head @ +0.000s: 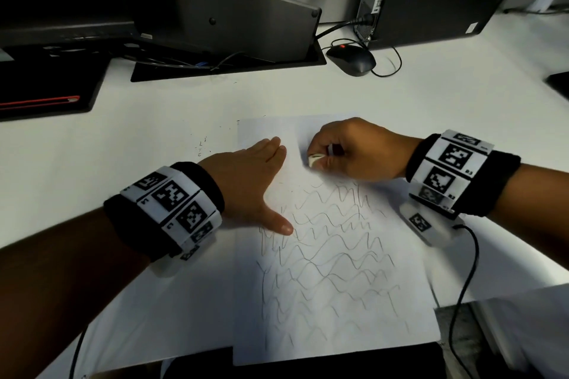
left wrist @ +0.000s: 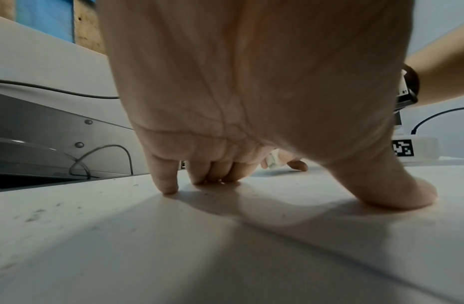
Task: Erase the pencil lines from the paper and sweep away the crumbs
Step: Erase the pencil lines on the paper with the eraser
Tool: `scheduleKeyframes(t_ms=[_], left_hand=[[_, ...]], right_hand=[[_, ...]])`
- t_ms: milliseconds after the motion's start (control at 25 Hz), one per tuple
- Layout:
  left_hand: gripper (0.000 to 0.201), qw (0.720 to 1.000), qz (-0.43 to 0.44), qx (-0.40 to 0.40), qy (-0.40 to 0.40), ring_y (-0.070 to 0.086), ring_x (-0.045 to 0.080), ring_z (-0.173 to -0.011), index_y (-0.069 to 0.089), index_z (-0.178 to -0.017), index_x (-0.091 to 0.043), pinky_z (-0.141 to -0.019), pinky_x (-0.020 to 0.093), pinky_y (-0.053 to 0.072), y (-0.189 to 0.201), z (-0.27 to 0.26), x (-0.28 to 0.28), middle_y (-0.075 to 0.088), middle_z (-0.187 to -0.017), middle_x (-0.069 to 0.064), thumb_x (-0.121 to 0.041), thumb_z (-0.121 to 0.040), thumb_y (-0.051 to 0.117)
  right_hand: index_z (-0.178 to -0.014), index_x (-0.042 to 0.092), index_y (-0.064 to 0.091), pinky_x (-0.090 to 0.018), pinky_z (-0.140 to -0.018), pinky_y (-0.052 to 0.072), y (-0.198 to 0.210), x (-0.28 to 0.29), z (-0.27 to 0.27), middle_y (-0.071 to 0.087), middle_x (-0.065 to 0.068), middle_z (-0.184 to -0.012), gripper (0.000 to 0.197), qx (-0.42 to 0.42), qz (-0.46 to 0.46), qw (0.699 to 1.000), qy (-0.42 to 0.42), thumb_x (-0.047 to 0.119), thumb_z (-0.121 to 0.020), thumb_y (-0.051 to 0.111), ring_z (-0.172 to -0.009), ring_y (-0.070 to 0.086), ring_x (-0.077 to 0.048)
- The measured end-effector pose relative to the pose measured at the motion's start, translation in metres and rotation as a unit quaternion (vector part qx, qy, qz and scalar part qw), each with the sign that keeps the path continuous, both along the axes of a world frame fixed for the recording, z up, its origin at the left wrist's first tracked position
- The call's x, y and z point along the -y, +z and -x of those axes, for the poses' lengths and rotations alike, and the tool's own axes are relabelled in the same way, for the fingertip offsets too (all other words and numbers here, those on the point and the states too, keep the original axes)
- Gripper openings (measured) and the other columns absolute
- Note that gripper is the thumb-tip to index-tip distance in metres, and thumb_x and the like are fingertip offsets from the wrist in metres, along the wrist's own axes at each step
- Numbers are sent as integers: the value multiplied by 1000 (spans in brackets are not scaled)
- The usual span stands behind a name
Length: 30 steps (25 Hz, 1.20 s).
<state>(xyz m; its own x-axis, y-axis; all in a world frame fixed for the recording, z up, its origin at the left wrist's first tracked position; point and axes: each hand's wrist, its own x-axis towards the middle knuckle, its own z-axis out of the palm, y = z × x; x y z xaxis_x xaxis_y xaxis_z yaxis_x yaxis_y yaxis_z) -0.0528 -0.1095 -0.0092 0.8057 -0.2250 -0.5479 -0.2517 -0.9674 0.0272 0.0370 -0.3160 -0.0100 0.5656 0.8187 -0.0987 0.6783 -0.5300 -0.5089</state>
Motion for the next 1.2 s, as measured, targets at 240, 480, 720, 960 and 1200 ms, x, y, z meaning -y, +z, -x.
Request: scheduleKeyframes(t_ms=[240,480,720,960,1200], left_hand=[[122,999,42,29,5,-6,14,-152,-1,-159,-22,-120,46,24,3,-7,16,-15,-165,-2,-80,-71,61],[122,998,66,15,4,-11,14,-152,-3,-159,-30,-124,44,10,-13,-7,9,-16,-165,-3,-85,-67,55],[127,998,61,23,-7,-10,16,-152,-6,-158,-28,-123,47,13,-20,-10,7,-15,-165,-4,-90,-64,50],[128,998,53,26,-4,-11,15,-152,-10,-158,-23,-124,46,10,-17,-6,8,-17,-165,-2,-89,-65,49],[129,998,65,20,2,-12,15,-152,-10,-158,-23,-124,46,9,-16,-5,7,-18,-165,-2,-88,-66,52]], right_hand=[[-89,22,69,-31,-74,52,-3,-12,5,65,10,-86,5,1,23,1000,0,27,-88,66,-77,58,-4],[-93,25,72,-28,-72,50,1,-24,34,69,8,-89,10,33,56,994,85,30,-85,67,-77,61,-9],[-92,25,73,-29,-75,50,4,-24,16,68,10,-91,11,59,61,996,41,28,-83,67,-83,62,-11],[-93,28,74,-25,-75,47,10,-21,16,67,15,-90,13,49,71,995,40,28,-83,66,-85,62,-8],[-91,27,73,-21,-70,44,10,-21,32,68,14,-89,10,19,93,990,104,28,-84,66,-77,58,-3]])
